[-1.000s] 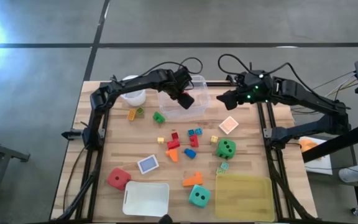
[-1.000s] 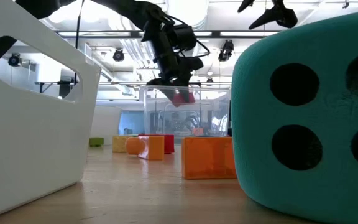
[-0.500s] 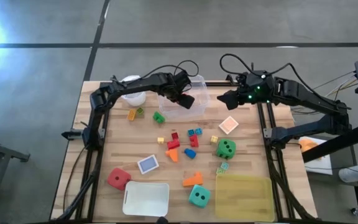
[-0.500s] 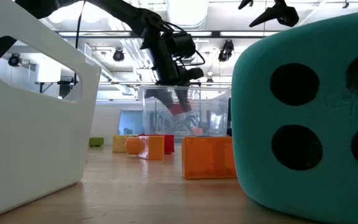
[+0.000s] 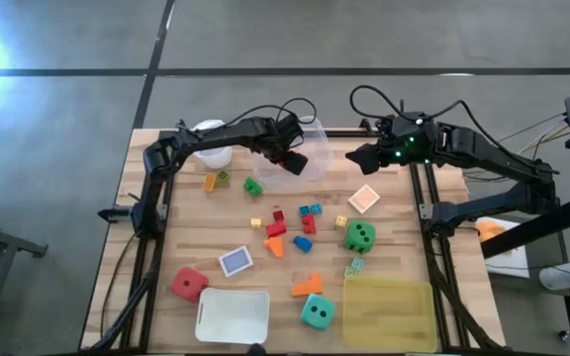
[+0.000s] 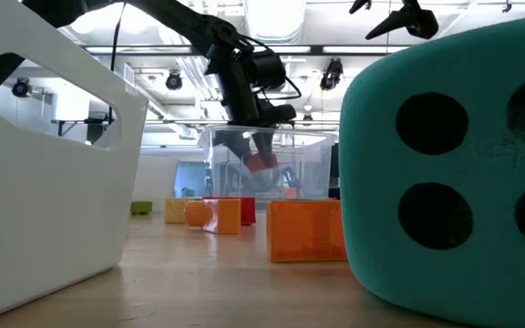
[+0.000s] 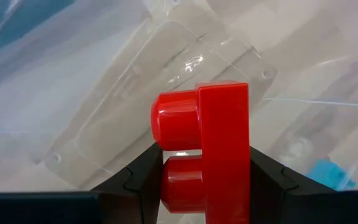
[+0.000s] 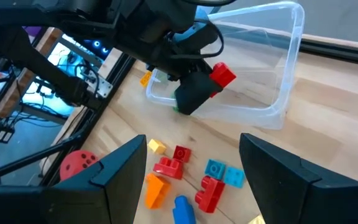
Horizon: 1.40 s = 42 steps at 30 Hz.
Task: Pick & Place Toys
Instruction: Put the red game piece into the transparent bin
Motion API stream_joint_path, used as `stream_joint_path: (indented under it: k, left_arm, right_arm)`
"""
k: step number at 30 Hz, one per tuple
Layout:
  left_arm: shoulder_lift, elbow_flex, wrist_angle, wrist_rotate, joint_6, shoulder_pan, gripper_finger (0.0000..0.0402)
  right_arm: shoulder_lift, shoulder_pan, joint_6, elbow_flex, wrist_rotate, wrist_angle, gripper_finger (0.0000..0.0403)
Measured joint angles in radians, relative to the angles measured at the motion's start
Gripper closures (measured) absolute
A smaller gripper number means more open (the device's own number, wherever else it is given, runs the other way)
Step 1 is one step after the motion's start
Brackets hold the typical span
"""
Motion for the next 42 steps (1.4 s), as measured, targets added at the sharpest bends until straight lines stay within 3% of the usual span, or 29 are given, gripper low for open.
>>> stream_joint_path:
  k: [3,7,17,42]
  left_arm:
    - [0.0,-0.004,-0.01,0.02,-0.098,0.013,0.0238]
    - [0.0,-0.004,-0.003,0.029,-0.109,0.014,0.0238]
    - [0.0,-0.004,-0.015,0.034,-0.085,0.013,0.0205]
    - [0.0,-0.004,-0.013,0.041,-0.021,0.013,0.0199]
  right_arm:
    - [0.0,0.0,0.0,0.0,-0.007,0.0,0.0153]
    - [0.0,0.005,0.0,0.0,-0.008,0.0,0.0153]
    - [0.0,0.005,-0.001,0.0,-0.009,0.0,0.0153]
    - [-0.029,0.005,-0.004,0.0,-0.008,0.001,0.0153]
